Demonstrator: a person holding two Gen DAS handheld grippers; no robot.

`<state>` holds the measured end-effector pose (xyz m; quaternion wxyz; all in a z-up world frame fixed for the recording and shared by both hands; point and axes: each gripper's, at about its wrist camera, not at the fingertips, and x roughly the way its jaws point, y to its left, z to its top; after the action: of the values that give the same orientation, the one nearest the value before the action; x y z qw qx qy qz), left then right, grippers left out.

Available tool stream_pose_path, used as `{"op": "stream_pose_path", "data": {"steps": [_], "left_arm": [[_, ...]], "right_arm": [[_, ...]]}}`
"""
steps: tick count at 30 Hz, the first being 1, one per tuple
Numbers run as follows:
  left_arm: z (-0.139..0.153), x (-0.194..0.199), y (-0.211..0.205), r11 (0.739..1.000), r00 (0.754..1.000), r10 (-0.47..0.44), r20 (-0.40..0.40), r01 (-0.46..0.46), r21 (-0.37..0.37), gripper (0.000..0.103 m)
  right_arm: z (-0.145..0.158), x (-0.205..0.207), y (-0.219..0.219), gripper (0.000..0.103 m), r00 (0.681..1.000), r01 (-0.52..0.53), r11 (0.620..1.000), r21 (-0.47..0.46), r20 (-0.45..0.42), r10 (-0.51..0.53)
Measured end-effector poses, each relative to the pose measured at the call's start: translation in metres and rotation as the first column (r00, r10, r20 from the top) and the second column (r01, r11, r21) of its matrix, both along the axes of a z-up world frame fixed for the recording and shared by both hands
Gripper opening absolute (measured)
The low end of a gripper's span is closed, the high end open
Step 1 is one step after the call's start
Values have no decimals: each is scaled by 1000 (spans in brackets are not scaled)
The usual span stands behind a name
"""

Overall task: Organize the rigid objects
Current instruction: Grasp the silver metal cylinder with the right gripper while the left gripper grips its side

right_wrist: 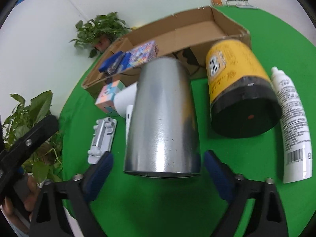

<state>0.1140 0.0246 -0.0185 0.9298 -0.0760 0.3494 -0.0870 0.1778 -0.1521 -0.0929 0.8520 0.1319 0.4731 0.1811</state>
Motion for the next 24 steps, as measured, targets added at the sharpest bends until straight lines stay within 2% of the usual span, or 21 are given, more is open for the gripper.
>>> {"op": "stream_pose_path", "data": {"steps": [3,8,13,16,18,20,22,24], "left_arm": [[-4,0,-1,1000,1000,-15,-24,15,-8,88],[-21,-5,-9,990,988,-114,-99,104,-100,88],[-44,-12,-26,950,954,-252,-161,212,-229,88],[-58,-14,-32,922,930,-312,-193,247,-299,88],[-64,-15,-31,895,918,-341,-203,251,-368,88],[-67,-13,-29,884,911,-346,-225,236,-404,88],[-69,-13,-33,883,901,-356,-247,237,-405,88],[-71,-12,-34,895,899,-343,-273,224,-386,88]], "right_arm": [[-3,-4,3,81,1000,-4,999,-31,23,4],[0,-31,1,81,997,-22,996,-84,68,28],[3,-78,-10,81,993,-84,988,-129,69,94],[4,-95,-15,83,997,-69,985,-160,29,75],[4,-105,-17,83,997,-81,984,-161,3,83],[5,-112,-15,83,994,-108,982,-155,-14,108],[9,-116,-16,83,991,-133,985,-114,-20,132],[18,-115,-20,85,990,-138,989,-59,-15,137]]}}
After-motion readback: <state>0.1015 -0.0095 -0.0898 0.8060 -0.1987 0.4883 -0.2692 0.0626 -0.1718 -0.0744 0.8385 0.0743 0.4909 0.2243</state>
